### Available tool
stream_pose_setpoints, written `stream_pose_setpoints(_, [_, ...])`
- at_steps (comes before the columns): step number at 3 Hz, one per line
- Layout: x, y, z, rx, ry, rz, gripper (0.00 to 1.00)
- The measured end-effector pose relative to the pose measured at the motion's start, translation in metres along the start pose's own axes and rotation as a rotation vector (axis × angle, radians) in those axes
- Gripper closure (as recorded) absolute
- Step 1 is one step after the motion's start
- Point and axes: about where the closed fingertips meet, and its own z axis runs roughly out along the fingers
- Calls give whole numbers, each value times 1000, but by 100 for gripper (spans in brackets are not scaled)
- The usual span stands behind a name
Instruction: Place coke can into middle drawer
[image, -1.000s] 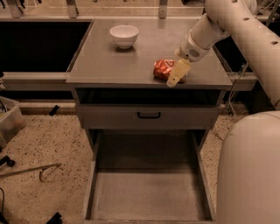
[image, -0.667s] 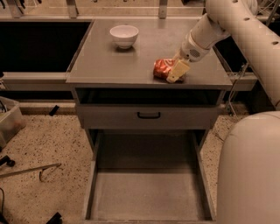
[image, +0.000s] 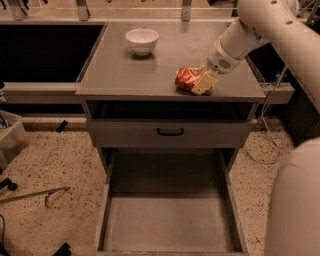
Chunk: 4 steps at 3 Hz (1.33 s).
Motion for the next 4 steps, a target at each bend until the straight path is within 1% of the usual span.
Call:
stream_pose_setpoints(1, [-12,37,-57,91,-26,-41,100])
stream_pose_setpoints(2, [-12,95,-88,108,-26,-55,100])
stream_pose_setpoints(3, [8,150,-73,46,1,-57,100])
stream_pose_setpoints(4, [30,191,-31,-50,3,-68,100])
